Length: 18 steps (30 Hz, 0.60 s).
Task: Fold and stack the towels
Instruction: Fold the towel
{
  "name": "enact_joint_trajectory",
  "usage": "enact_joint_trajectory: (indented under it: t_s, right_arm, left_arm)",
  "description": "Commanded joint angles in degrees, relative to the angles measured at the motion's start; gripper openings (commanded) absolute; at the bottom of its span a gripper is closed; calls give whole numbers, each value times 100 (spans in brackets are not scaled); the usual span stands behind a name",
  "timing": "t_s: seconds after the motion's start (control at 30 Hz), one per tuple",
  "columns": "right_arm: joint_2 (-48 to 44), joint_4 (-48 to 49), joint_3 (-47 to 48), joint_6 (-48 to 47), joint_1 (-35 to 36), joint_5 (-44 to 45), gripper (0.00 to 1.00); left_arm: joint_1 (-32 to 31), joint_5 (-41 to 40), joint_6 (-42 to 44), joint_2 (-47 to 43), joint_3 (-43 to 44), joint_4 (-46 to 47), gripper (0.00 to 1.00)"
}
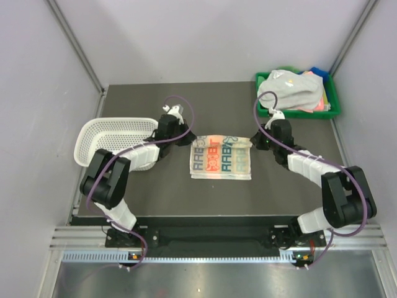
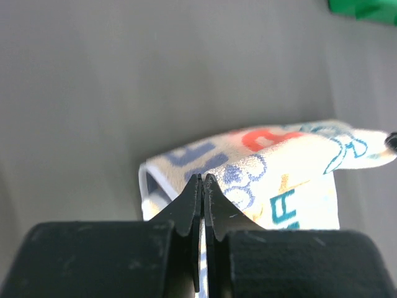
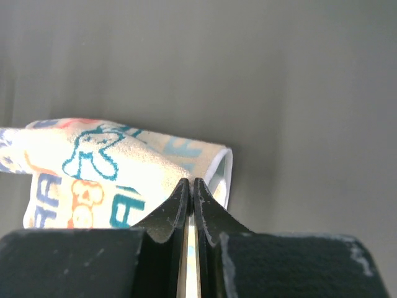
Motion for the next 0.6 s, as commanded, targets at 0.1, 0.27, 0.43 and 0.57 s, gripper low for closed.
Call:
enact_joint_trajectory:
  t_s: [0.1, 0.27, 0.43, 0.57]
  right_arm:
    - [-624, 551, -674, 320, 115, -119, 3]
    - [-818, 780, -1237, 654, 439, 12, 4]
    - [-1134, 789, -1528, 830, 809, 189, 27]
    - [-1424, 526, -1643, 953, 844, 390, 33]
  left_arm:
    - [-119, 178, -110, -457, -666, 659, 0]
    - [-286, 125, -163, -633, -1141, 729, 0]
    - [-321, 11, -233, -923, -1501, 694, 25]
    - [-330, -155, -365, -1352, -1581, 440, 45]
